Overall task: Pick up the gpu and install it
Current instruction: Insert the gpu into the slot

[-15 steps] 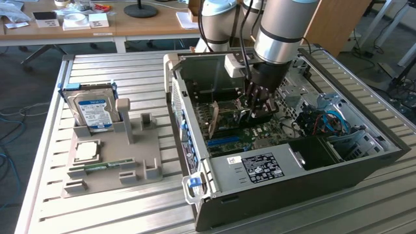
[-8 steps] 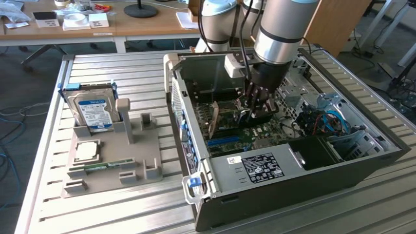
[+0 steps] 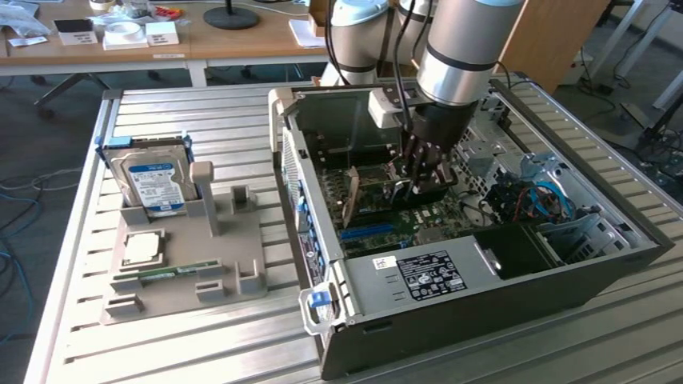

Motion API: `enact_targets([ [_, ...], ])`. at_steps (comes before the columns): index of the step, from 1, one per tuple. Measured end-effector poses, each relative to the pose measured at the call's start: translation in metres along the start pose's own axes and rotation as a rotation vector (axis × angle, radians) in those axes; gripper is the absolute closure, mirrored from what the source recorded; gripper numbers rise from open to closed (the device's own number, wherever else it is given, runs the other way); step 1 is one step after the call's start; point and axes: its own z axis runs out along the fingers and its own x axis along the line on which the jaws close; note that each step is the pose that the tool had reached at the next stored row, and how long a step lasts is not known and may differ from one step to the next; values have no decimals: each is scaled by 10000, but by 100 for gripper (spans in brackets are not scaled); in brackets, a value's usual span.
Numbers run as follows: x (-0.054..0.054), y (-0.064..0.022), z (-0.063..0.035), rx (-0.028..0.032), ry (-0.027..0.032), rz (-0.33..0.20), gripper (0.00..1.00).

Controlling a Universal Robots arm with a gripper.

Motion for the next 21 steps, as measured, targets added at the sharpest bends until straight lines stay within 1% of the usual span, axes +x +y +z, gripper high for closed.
enact_targets([
  [8, -4, 39, 7, -2, 2, 0, 73],
  [21, -4, 41, 28, -1, 2, -1, 73],
])
